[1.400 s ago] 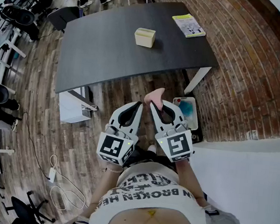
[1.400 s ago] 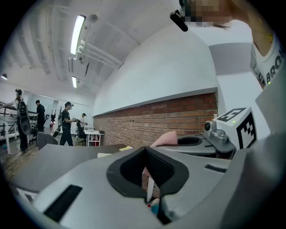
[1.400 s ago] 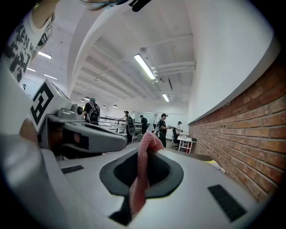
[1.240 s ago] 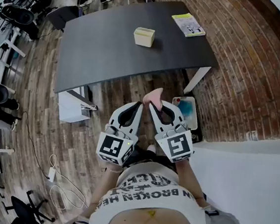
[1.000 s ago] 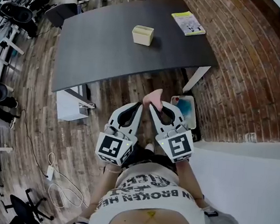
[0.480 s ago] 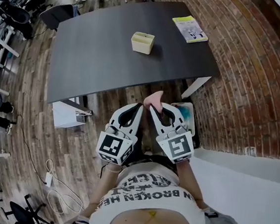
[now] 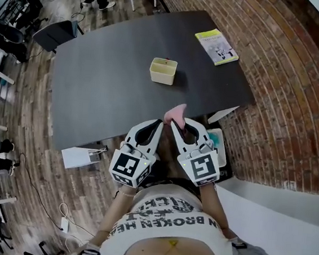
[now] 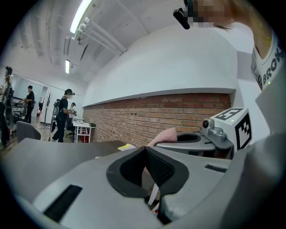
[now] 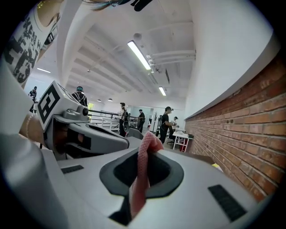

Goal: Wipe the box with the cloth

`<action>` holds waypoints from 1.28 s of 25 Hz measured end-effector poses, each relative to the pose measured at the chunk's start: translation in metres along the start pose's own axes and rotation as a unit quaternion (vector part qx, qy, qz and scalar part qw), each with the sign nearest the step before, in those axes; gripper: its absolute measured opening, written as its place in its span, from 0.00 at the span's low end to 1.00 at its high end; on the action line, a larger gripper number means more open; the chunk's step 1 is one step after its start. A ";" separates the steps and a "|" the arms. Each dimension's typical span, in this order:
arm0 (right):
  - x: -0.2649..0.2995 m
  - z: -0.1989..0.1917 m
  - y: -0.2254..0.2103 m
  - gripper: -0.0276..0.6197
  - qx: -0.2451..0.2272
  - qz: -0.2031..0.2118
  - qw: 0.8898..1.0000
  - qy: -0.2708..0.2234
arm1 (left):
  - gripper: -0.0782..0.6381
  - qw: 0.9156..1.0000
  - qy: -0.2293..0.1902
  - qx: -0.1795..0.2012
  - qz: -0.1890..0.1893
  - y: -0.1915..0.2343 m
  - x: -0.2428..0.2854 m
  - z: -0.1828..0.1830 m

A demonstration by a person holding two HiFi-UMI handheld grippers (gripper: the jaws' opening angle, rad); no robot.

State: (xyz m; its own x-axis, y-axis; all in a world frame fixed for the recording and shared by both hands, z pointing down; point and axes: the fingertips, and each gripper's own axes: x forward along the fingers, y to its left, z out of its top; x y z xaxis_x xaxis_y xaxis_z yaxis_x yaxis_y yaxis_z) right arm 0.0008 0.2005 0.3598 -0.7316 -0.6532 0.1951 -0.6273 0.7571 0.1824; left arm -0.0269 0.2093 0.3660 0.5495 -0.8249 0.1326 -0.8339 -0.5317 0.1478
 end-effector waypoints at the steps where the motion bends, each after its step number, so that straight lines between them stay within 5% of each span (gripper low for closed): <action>1: 0.008 -0.001 -0.002 0.07 0.005 -0.002 1.000 0.005 | 0.12 1.000 0.002 -0.001 -0.004 0.008 0.003 0.000; 16: 0.084 -0.003 -0.031 0.07 -0.008 0.013 1.000 0.027 | 0.12 1.000 0.008 -0.014 0.000 0.079 0.039 0.004; 32: 0.150 -0.018 -0.147 0.07 -0.016 0.093 0.995 0.032 | 0.12 0.999 0.028 -0.010 0.045 0.125 0.166 0.027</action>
State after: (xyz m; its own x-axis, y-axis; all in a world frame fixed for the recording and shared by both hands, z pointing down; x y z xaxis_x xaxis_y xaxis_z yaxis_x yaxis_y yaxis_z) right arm -0.0124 -0.0089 0.3793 -0.8148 -0.5022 0.2896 -0.4735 0.8648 0.1671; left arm -0.0415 0.0003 0.3799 0.4754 -0.8568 0.1997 -0.8788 -0.4521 0.1524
